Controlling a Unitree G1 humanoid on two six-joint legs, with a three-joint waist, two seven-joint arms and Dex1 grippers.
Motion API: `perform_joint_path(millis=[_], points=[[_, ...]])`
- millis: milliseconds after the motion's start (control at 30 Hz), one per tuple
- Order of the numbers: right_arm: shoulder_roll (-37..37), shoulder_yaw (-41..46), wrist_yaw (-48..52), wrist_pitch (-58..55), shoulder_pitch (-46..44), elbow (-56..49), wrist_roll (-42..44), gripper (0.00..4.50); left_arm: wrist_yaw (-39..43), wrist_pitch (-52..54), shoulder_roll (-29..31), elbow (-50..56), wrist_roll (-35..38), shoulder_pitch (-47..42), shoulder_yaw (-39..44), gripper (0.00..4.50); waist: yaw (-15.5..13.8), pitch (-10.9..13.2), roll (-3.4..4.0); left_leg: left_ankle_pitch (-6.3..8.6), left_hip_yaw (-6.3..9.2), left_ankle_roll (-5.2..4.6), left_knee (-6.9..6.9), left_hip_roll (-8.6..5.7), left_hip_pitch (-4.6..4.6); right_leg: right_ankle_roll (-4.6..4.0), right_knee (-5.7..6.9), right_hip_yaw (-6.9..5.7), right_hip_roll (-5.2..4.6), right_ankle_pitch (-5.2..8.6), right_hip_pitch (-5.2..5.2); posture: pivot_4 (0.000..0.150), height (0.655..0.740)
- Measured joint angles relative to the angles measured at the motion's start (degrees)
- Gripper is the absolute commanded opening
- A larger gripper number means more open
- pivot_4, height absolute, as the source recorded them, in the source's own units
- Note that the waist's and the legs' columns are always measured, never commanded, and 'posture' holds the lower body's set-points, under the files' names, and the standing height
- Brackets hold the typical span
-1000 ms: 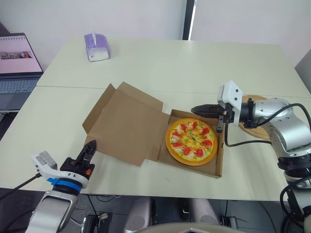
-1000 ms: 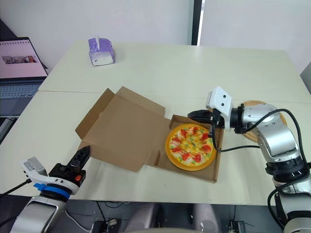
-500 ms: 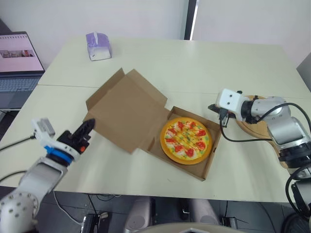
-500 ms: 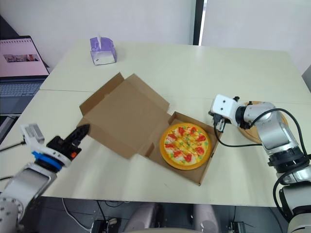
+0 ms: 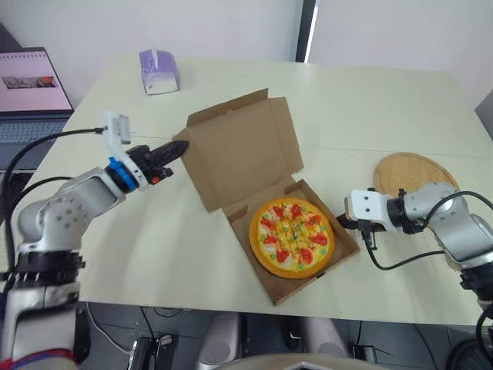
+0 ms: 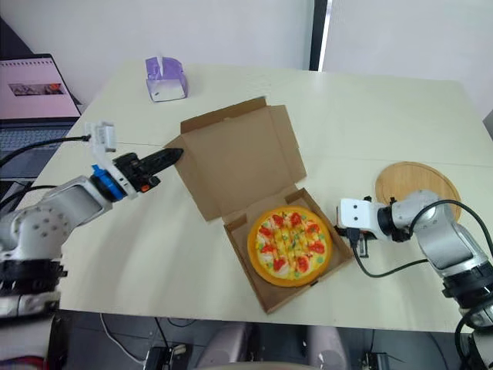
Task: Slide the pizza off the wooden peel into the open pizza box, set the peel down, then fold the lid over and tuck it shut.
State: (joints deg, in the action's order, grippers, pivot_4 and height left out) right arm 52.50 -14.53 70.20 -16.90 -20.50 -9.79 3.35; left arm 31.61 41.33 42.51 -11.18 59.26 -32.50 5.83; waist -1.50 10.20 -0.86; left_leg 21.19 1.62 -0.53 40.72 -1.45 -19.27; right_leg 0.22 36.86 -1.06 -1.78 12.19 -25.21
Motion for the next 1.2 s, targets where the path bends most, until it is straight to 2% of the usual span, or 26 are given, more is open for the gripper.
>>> perform_joint_path(millis=[300, 500, 600, 833, 1200], points=[[2.8, 6.0, -2.5, -9.3, 8.9, -11.6, 4.6, 0.03, 16.0, -12.0, -10.3, -23.5, -21.3, -19.1, -7.8, 0.00, 0.1, 0.0, -0.05, -0.03, 0.13, 0.06, 0.10, -0.10, -0.28, 0.06, -0.01, -0.20, -0.19, -0.03, -0.16, 0.150, 0.7251], [2.9, 8.7, -5.7, -12.0, 11.0, -13.5, 4.8, 0.03, 20.2, -21.5, -16.0, -37.8, -30.4, -27.4, -7.6, 0.00, 0.1, 0.1, -0.09, -0.08, 0.18, 0.14, 0.18, -0.13, -0.56, 0.09, 0.04, -0.26, -0.22, -0.05, -0.43, 0.150, 0.7251], [3.0, 10.4, -7.0, -13.0, 10.9, -13.7, 5.2, 0.03, 21.0, -24.7, -17.7, -41.4, -33.0, -29.7, -7.5, 0.00, 0.2, 0.1, -0.09, -0.09, 0.21, 0.16, 0.17, -0.14, -0.59, 0.09, 0.05, -0.28, -0.22, -0.06, -0.45, 0.150, 0.7251], [3.0, 16.6, -8.3, -15.3, 10.6, -13.9, 9.4, 0.03, 22.4, -26.6, -20.1, -41.1, -35.1, -29.9, -4.3, 0.00, 0.2, 0.1, -0.11, -0.09, 0.23, 0.16, 0.18, -0.14, -0.62, 0.10, 0.08, -0.29, -0.23, -0.06, -0.48, 0.150, 0.7251], [1.6, 16.4, -13.4, -15.8, 13.1, -14.7, 9.1, 0.03, 18.6, -21.2, -21.5, -22.2, -34.4, -20.4, -0.8, 0.00, 0.2, 0.1, -0.11, -0.09, 0.23, 0.16, 0.20, -0.14, -0.61, 0.10, 0.16, -0.26, -0.23, -0.07, -0.50, 0.150, 0.7251]])
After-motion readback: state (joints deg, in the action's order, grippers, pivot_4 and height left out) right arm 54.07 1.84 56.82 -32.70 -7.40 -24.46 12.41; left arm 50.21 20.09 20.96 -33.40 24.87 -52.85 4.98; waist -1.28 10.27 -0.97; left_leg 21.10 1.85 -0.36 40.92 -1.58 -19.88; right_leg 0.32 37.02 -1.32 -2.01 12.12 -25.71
